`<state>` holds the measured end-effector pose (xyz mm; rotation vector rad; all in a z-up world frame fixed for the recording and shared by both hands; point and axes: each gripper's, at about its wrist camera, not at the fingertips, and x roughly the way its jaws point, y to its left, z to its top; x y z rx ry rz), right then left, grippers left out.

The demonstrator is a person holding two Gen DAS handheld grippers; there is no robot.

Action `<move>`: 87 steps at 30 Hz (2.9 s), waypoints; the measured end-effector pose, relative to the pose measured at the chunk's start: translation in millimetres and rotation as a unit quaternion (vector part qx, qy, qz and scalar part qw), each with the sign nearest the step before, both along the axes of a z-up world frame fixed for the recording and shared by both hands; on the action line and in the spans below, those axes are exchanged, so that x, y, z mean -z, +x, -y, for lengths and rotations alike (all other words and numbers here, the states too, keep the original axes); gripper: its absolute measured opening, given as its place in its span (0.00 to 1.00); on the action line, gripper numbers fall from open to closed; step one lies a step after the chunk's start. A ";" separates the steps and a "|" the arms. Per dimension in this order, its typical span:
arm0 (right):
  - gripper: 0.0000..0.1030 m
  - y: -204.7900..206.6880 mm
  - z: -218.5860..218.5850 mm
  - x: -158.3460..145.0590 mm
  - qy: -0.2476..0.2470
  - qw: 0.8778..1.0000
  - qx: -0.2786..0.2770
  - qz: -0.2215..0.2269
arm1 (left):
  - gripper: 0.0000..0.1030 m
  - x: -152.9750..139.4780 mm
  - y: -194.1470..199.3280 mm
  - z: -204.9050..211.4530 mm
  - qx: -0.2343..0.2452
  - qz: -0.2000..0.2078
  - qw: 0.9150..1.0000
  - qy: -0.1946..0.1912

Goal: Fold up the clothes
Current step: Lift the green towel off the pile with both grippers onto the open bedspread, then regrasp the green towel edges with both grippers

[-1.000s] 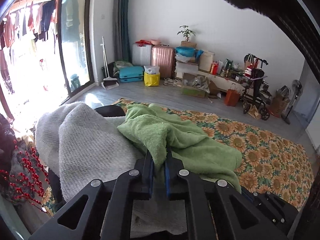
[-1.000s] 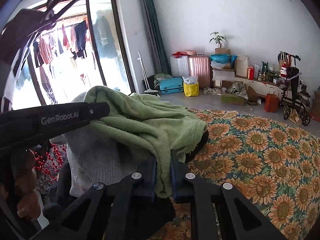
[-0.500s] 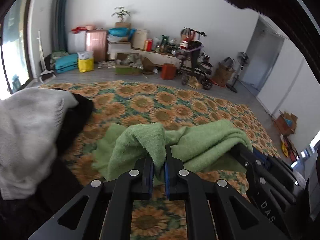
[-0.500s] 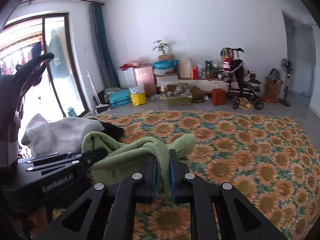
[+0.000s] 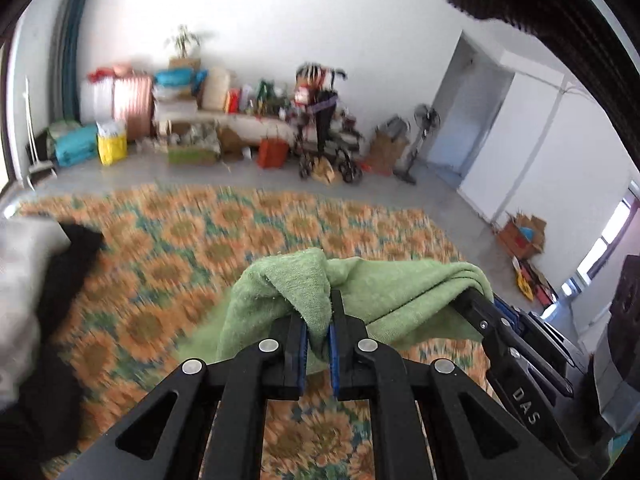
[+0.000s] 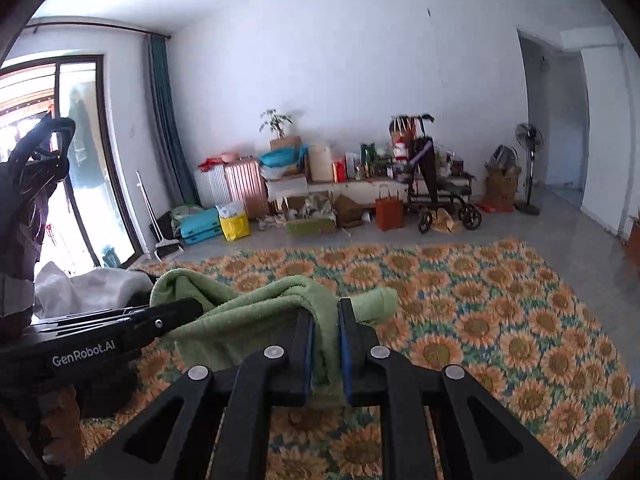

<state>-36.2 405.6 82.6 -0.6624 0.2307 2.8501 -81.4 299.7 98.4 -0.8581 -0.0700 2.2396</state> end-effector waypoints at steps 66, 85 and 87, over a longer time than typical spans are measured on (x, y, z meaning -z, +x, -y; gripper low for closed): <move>0.04 -67.2 63.8 132.7 0.002 0.978 -0.101 0.181 | 0.60 147.6 -87.9 80.8 -0.100 0.260 0.960 -0.032; 0.04 -22.9 34.2 -40.5 0.060 0.997 -0.049 0.003 | 0.00 -3.9 -61.8 29.7 -0.050 0.185 0.975 0.110; 0.04 -17.8 42.4 -76.3 0.074 0.996 -0.048 -0.032 | 0.00 -31.2 -55.9 43.1 -0.060 0.161 0.980 0.105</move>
